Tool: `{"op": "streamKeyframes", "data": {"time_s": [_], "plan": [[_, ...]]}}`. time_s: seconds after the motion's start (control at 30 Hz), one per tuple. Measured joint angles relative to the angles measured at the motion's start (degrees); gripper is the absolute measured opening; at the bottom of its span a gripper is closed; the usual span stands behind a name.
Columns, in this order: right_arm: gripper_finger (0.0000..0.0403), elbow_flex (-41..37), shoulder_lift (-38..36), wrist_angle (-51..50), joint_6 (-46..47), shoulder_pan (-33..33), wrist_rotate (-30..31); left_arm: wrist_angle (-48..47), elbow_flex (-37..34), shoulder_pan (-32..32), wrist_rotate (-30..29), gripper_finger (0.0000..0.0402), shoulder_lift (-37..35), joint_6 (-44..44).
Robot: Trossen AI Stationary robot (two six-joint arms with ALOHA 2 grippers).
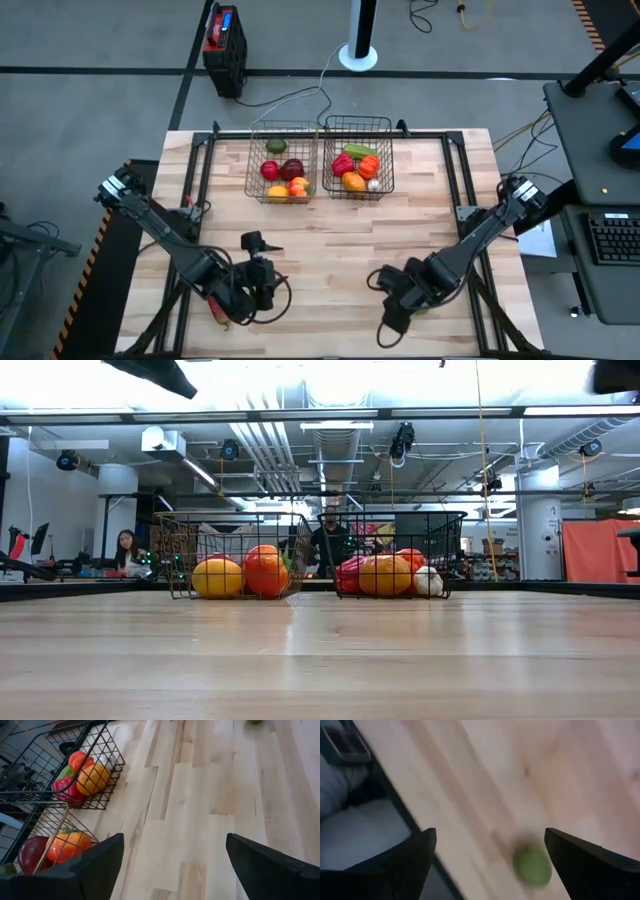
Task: Sort produce into baskets
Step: Put the red tomato into the silver wire basket
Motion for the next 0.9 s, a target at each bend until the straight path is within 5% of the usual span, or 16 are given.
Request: {"op": "streamKeyframes", "data": {"time_s": [0.23,0.53,0.9], "plan": [[0.0364,1.38,2.93,-2.45,2.54,3.85,-5.83,0.76,0.0,-0.36,-0.13,0.0331,0.1,-2.51],[0.0364,0.46,3.57,-6.75,0.3,11.55,6.52,4.86,0.02,-2.19,-0.12,0.0331,0.06,-3.81],[0.0363,-4.3,3.57,-6.87,5.36,13.94,4.24,5.98,0.02,-3.02,-1.36,0.0331,0.06,-3.55]]}}
